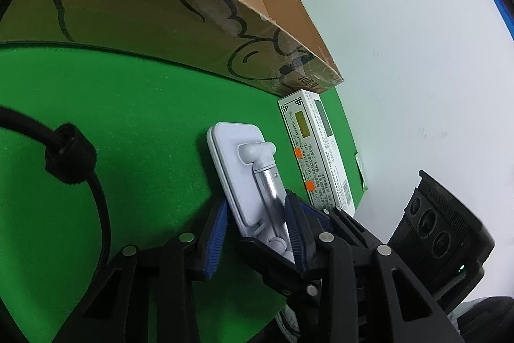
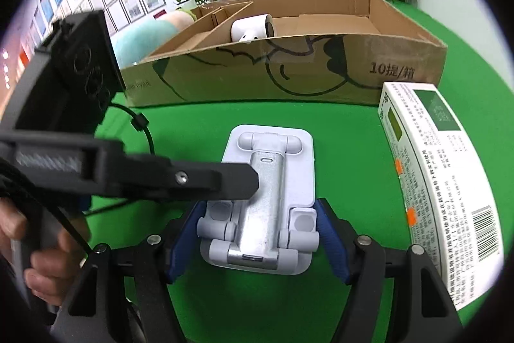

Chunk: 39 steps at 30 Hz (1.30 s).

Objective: Organize objects
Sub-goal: 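Grasp the white phone stand's sides with the right gripper, then lift the white phone stand with the right gripper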

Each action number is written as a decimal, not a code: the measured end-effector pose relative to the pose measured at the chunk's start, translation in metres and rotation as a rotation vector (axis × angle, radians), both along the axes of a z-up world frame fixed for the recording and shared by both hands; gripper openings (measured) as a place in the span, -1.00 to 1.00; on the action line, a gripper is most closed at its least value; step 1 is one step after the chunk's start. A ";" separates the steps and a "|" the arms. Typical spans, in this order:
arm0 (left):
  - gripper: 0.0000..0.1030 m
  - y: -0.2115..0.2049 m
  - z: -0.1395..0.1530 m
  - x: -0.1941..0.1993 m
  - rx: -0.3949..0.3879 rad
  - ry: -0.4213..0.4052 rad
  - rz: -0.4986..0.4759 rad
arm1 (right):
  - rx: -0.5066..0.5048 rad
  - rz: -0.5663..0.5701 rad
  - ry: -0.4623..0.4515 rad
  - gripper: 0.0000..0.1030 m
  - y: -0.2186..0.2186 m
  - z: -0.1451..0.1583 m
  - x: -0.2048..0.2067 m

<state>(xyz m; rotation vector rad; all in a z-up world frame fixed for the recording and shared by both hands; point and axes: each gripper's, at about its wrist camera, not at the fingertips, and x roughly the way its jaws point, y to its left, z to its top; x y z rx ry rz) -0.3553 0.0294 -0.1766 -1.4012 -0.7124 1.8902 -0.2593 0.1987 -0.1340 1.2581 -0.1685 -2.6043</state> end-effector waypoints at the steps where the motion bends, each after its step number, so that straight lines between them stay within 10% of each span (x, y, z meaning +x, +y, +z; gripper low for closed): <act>1: -0.35 0.000 0.000 0.000 0.000 0.001 0.001 | -0.012 0.000 -0.003 0.33 0.002 0.000 0.000; 16: -0.77 -0.001 0.029 0.002 -0.051 0.083 -0.010 | -0.022 -0.006 0.019 0.29 0.002 0.007 0.006; 39: -0.79 -0.001 0.085 -0.007 -0.050 0.232 -0.022 | 0.025 -0.021 0.141 0.28 -0.014 0.057 -0.005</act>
